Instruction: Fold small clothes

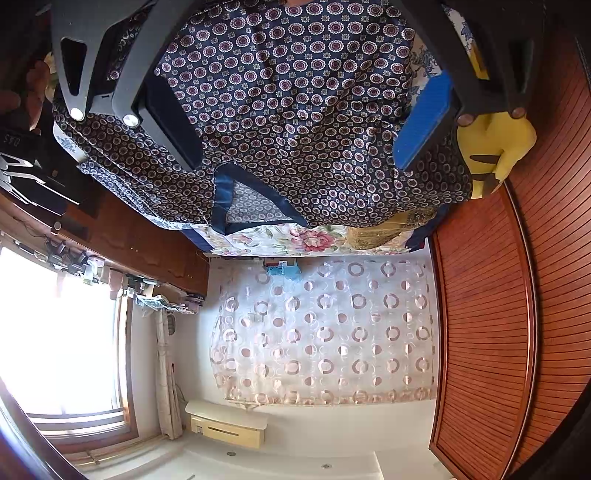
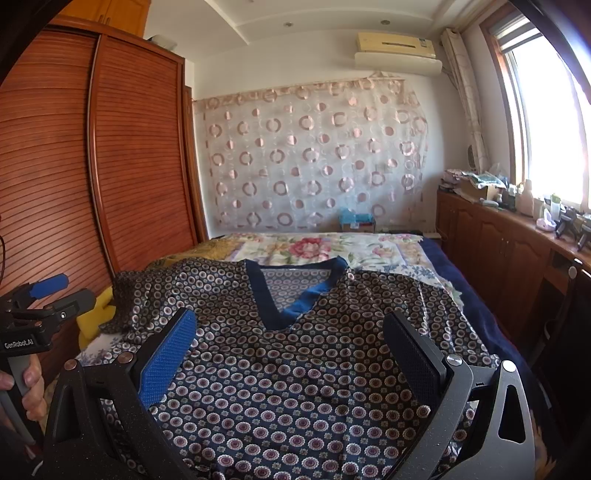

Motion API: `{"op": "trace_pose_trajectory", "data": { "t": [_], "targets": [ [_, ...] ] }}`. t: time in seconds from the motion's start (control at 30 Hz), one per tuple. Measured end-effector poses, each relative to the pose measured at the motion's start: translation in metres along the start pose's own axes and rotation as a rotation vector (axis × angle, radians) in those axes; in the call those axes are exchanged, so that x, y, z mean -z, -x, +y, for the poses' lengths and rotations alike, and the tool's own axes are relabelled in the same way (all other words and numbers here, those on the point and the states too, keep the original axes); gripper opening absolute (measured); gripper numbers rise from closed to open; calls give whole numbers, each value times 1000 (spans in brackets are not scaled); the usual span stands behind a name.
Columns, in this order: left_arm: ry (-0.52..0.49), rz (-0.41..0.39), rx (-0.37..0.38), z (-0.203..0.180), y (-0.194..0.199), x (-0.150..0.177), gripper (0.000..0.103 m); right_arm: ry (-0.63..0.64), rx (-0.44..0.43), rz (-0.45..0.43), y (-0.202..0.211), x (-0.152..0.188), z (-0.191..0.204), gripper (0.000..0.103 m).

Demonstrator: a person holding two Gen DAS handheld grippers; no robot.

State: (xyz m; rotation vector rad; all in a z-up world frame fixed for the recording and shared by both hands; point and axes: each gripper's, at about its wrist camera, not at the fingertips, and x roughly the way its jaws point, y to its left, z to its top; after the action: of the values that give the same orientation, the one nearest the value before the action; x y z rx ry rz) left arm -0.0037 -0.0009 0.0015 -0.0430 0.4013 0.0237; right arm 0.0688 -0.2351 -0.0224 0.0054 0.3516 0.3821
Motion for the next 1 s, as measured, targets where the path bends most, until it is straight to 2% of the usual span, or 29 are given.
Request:
{"op": "trace_pose_trajectory", "data": {
  "t": [1.0],
  "targets": [
    [-6, -17, -5, 0, 3, 0, 103, -2, 0, 1, -1, 0, 1, 103]
  ]
}}
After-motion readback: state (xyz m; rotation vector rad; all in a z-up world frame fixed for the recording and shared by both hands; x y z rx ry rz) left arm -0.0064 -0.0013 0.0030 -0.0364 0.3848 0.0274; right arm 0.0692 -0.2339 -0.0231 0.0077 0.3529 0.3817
